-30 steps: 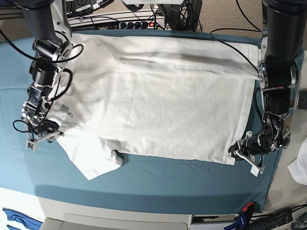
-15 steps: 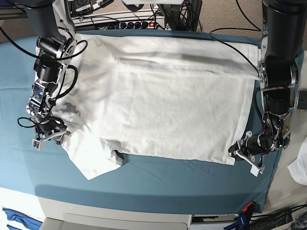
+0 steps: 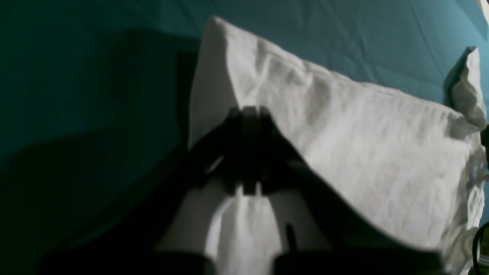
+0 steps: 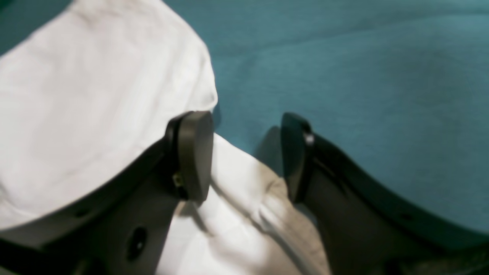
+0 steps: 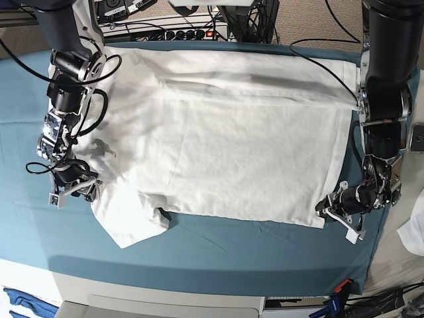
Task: Fold the T-shirt properly
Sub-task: 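Close both grippers on the opposite shirt edge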
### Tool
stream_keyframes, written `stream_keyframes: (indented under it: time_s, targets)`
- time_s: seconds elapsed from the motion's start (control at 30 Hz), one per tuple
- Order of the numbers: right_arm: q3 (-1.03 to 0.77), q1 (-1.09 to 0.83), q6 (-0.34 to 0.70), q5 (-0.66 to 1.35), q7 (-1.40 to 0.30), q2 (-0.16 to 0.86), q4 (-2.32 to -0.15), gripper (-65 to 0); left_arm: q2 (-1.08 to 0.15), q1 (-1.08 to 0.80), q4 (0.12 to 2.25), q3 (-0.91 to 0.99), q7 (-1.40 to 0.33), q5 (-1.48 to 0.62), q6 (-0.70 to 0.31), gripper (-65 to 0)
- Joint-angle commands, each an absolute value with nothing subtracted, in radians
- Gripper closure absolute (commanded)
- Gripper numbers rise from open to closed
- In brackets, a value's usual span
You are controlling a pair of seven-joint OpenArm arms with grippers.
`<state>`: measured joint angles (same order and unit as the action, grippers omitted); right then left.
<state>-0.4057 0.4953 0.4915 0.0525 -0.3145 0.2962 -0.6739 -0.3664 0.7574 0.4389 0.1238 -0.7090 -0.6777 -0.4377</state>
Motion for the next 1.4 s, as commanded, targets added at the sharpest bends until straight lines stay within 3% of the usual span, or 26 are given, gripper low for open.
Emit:
stream_keyframes:
  time_s: [0.0,0.43,0.73,1.37]
  targets:
    - [-0.405,0.510,0.501,0.045,-0.342,0.302,-0.679,-29.0,-0.377,0.793,0.455,0.126,-0.694,-0.696,-0.447,0.0]
    - [-0.405,0.503,0.614,0.045,-0.336,0.303,-0.683,-29.0,-0.379,0.792,0.455,0.126,-0.694,-0.695,-0.453,0.0]
    - [-0.405,0.401,0.675,0.062,-0.313,0.305,-0.814,-29.0,-0.385,0.792,0.455,0.126,-0.694,-0.696,-0.472,0.0]
    - [-0.405,0.408,0.698,0.102,-0.200,0.296,-0.838,-29.0,-0.389,0.792,0.455,0.126,-0.706,-0.696,-0.473,0.0]
